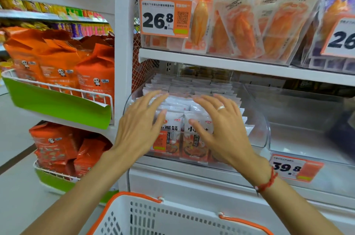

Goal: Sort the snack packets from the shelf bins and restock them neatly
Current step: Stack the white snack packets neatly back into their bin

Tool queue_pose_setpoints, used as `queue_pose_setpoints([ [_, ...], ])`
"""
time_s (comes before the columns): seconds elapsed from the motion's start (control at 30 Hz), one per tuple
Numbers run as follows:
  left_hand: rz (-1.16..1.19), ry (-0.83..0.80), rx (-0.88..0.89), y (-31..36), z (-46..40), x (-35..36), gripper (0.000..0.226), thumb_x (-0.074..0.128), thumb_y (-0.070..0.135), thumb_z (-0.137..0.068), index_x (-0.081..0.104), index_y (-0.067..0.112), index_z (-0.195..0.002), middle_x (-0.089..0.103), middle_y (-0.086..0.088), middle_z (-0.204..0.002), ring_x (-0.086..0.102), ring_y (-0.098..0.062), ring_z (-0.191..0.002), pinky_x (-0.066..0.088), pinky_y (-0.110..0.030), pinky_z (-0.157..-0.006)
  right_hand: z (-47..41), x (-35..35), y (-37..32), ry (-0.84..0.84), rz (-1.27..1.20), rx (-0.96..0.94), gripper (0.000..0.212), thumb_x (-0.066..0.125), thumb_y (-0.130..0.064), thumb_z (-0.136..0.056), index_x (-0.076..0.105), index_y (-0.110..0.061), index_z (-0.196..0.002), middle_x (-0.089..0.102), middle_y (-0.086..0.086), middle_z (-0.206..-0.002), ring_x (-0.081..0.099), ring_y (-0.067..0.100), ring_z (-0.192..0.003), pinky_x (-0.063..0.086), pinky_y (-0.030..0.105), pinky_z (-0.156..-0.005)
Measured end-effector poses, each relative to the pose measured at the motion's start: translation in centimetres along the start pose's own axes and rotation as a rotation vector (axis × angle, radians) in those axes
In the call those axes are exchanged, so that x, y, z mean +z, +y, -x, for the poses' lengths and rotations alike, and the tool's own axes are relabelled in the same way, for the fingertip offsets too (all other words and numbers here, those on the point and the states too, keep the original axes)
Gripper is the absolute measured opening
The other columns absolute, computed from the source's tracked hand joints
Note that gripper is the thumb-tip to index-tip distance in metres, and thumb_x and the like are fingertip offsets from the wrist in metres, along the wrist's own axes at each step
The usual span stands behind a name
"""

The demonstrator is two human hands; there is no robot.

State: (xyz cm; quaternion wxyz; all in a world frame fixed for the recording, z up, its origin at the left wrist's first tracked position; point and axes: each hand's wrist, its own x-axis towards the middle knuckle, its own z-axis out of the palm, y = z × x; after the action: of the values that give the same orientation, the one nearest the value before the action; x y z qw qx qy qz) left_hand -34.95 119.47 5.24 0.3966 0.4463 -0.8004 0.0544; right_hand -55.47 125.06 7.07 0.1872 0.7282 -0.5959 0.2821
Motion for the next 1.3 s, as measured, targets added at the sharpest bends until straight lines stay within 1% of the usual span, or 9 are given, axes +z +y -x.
queue_pose_setpoints([
  [0.1, -0.087, -0.149, 0.044, 0.0, 0.0, 1.9, 0.056, 0.015, 0.042, -0.098, 0.044, 0.027, -0.143, 0.045, 0.002, -0.147, 0.035, -0.018, -0.138, 0.018, -0.038, -0.117, 1.0, 0.5, 1.5, -0.115, 0.161, 0.096, 0.057, 0.024, -0.06, -0.094, 0.05, -0.032, -0.137, 0.055, 0.005, -0.138, 0.045, 0.034, -0.13, 0.033, 0.054, -0.104],
  [0.4, -0.147, -0.181, 0.04, 0.5, 0.0, 2.3, 0.055, 0.013, 0.04, -0.099, 0.035, 0.027, -0.147, 0.037, 0.003, -0.152, 0.024, -0.017, -0.144, 0.002, -0.038, -0.12, 0.7, 0.8, 0.9, -0.171, 0.175, 0.063, 0.053, 0.026, -0.056, -0.096, 0.046, -0.032, -0.138, 0.051, 0.006, -0.141, 0.041, 0.035, -0.133, 0.028, 0.054, -0.105],
  [0.53, -0.089, -0.037, 0.045, 1.1, 1.6, 1.1, 0.049, 0.037, 0.03, -0.097, 0.04, 0.021, -0.145, 0.039, 0.0, -0.151, 0.029, -0.02, -0.142, 0.014, -0.041, -0.119, 2.1, 0.1, -0.4, 0.118, 0.064, -0.054, 0.043, 0.048, -0.044, -0.094, 0.057, -0.021, -0.128, 0.056, 0.007, -0.133, 0.045, 0.031, -0.127, 0.03, 0.051, -0.108],
  [0.63, -0.016, 0.125, -0.042, 1.1, 6.4, 0.3, 0.041, 0.048, 0.022, -0.093, 0.053, 0.019, -0.134, 0.049, 0.002, -0.141, 0.041, -0.019, -0.131, 0.031, -0.037, -0.108, 5.8, 1.2, -2.0, 0.226, -0.128, -0.168, 0.024, 0.058, -0.028, -0.093, 0.066, -0.016, -0.112, 0.062, 0.004, -0.117, 0.055, 0.028, -0.108, 0.043, 0.038, -0.088],
  [0.73, -0.025, 0.137, -0.239, -0.5, 13.7, 1.0, 0.043, 0.059, 0.01, -0.089, 0.056, 0.018, -0.131, 0.054, 0.001, -0.135, 0.045, -0.021, -0.124, 0.036, -0.038, -0.101, 11.0, 5.4, -2.9, 0.046, -0.238, -0.209, 0.02, 0.054, -0.025, -0.096, 0.066, -0.016, -0.108, 0.063, 0.003, -0.109, 0.057, 0.026, -0.1, 0.047, 0.036, -0.078],
  [0.97, -0.199, -0.202, -0.689, -5.1, 28.8, 4.8, 0.049, 0.046, 0.019, -0.095, 0.044, 0.007, -0.143, 0.048, -0.018, -0.143, 0.046, -0.04, -0.13, 0.039, -0.056, -0.103, 25.2, 19.2, -6.3, -0.549, -0.31, -0.094, 0.026, 0.065, -0.017, -0.079, 0.068, -0.018, -0.104, 0.068, 0.001, -0.098, 0.064, 0.023, -0.086, 0.057, 0.033, -0.065],
  [1.07, -0.256, -0.307, -0.726, -5.6, 31.5, 5.8, 0.054, 0.059, 0.012, -0.09, 0.045, 0.003, -0.142, 0.05, -0.018, -0.141, 0.05, -0.039, -0.126, 0.045, -0.056, -0.1, 28.9, 23.8, -7.9, -0.77, -0.298, -0.014, 0.039, 0.062, -0.016, -0.085, 0.06, -0.016, -0.124, 0.066, 0.007, -0.118, 0.062, 0.029, -0.108, 0.055, 0.039, -0.082],
  [1.2, -0.411, -0.333, -0.731, -5.0, 31.9, 6.9, 0.066, 0.066, 0.015, -0.085, 0.04, 0.003, -0.144, 0.046, -0.013, -0.146, 0.047, -0.034, -0.129, 0.041, -0.048, -0.102, 29.4, 28.7, -10.1, -0.767, -0.171, -0.031, 0.078, 0.079, 0.001, -0.063, 0.052, -0.007, -0.135, 0.057, 0.015, -0.135, 0.054, 0.032, -0.125, 0.045, 0.044, -0.101],
  [1.3, -0.447, -0.305, -0.755, -4.6, 31.7, 7.1, 0.066, 0.063, 0.016, -0.088, 0.035, 0.007, -0.147, 0.043, -0.01, -0.149, 0.043, -0.03, -0.132, 0.034, -0.044, -0.106, 29.3, 31.4, -11.0, -0.79, -0.081, -0.05, 0.068, 0.073, -0.003, -0.075, 0.046, 0.001, -0.138, 0.057, 0.02, -0.131, 0.053, 0.036, -0.122, 0.042, 0.049, -0.106],
])
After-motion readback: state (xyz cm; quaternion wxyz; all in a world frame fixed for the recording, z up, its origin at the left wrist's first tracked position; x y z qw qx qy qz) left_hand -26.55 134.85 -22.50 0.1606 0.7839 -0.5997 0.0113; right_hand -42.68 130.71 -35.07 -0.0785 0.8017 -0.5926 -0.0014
